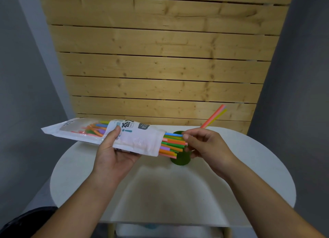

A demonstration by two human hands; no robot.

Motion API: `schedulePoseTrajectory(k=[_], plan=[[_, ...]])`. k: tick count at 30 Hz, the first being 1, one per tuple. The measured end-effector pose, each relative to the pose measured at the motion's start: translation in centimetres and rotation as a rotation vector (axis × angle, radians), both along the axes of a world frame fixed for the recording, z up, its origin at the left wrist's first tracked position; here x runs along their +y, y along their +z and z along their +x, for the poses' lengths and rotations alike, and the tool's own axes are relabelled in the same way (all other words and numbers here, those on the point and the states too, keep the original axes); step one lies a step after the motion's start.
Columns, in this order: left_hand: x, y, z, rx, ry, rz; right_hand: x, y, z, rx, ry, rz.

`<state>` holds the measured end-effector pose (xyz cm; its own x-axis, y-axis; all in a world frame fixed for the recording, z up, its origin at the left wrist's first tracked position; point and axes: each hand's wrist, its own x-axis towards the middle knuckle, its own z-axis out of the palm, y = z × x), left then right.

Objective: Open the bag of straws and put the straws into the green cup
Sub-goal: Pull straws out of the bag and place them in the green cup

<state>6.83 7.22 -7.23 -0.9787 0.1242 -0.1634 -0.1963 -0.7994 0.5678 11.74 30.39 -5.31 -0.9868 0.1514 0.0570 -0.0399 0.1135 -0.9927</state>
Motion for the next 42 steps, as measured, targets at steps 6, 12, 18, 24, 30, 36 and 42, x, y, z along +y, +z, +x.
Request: schedulePoseTrajectory(k=[6,12,18,24,30,36,42], plan=[[-0.2,0.0,0.1,0.006,-0.002,0.012,-0.3,-0.2,-0.1,-0.006,-0.009,-0.060],[-0.2,0.1,0.1,-0.011,0.020,0.005,0.3,-0.4,-0.7,-0.055,-0.026,-0.323],[-0.1,0.2,0.2,-0.026,0.035,0.020,1.0,-0.5,-0.8,-0.116,0.020,-0.769],[0.0,0.5,0.2,-0.013,0.053,0.038,-1.5,-1.7,-0.7,-0.159,0.110,-0.875],[-0.2,0.3,0.1,0.001,0.038,0.036,-2.8,-1.4,-0.9,-0.235,0.068,-0.936],[0.0,0.1,0.1,0.002,0.039,0.030,-2.6,-0.9,-1.3,-0.170,-0.062,-1.070],[-0.4,0.1,-0.3,-0.008,0.083,0.074,-1.4,-0.3,-1.3,-0.101,-0.183,-1.047]])
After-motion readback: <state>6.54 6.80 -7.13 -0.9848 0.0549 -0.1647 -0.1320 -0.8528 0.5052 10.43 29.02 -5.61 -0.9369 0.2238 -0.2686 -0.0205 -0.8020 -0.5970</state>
